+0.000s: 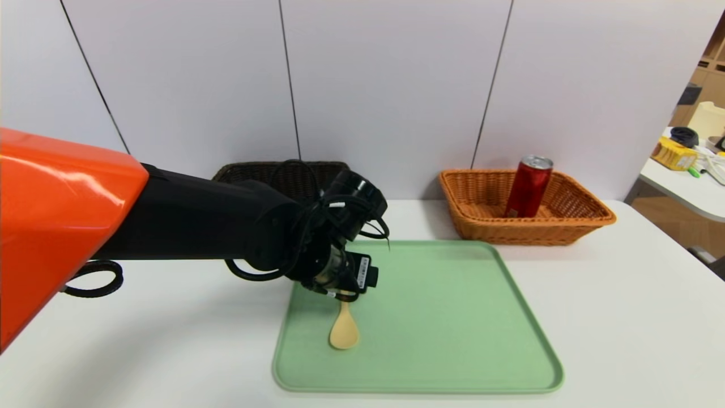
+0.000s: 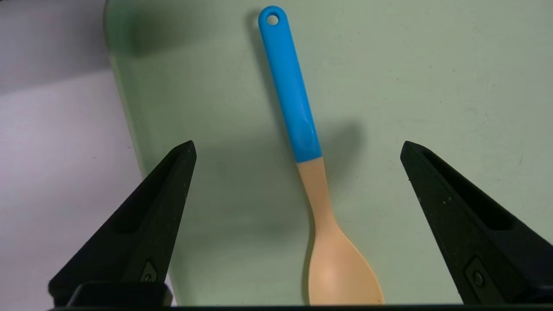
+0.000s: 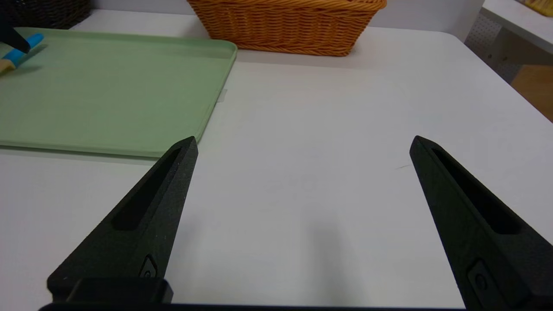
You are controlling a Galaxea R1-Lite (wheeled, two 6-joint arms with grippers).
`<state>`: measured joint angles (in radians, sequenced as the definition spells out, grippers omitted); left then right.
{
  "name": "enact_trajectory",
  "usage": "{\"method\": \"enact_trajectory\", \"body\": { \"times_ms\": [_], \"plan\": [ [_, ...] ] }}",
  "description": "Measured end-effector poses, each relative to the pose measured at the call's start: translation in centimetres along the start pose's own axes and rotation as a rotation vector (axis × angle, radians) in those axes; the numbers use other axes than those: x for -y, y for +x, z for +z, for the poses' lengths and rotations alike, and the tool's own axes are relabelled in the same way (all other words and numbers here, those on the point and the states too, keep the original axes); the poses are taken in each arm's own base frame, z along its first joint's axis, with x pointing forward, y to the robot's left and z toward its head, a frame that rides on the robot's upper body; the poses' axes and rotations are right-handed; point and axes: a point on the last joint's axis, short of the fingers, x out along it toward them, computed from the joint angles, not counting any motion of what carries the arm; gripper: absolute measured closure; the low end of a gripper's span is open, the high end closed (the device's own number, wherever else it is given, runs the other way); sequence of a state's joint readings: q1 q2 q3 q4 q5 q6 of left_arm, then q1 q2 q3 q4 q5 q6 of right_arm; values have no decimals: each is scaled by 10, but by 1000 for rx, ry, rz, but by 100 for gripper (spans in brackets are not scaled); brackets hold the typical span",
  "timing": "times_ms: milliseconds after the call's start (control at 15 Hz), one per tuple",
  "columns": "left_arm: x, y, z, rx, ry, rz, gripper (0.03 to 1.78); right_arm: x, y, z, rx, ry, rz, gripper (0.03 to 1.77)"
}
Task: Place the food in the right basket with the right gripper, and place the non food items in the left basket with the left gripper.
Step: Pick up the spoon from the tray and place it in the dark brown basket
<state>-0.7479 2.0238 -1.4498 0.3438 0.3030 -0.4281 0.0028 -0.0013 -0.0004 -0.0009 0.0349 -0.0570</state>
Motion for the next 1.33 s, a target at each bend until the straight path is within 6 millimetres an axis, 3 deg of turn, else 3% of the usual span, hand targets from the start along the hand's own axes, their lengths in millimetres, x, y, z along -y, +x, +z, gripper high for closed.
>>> {"method": "enact_trajectory", "body": {
  "times_ms": [1333],
  "plan": [
    [-7,13,-5,-86,-25,52,12,0,0,0,1,0,0,10]
  ]
}}
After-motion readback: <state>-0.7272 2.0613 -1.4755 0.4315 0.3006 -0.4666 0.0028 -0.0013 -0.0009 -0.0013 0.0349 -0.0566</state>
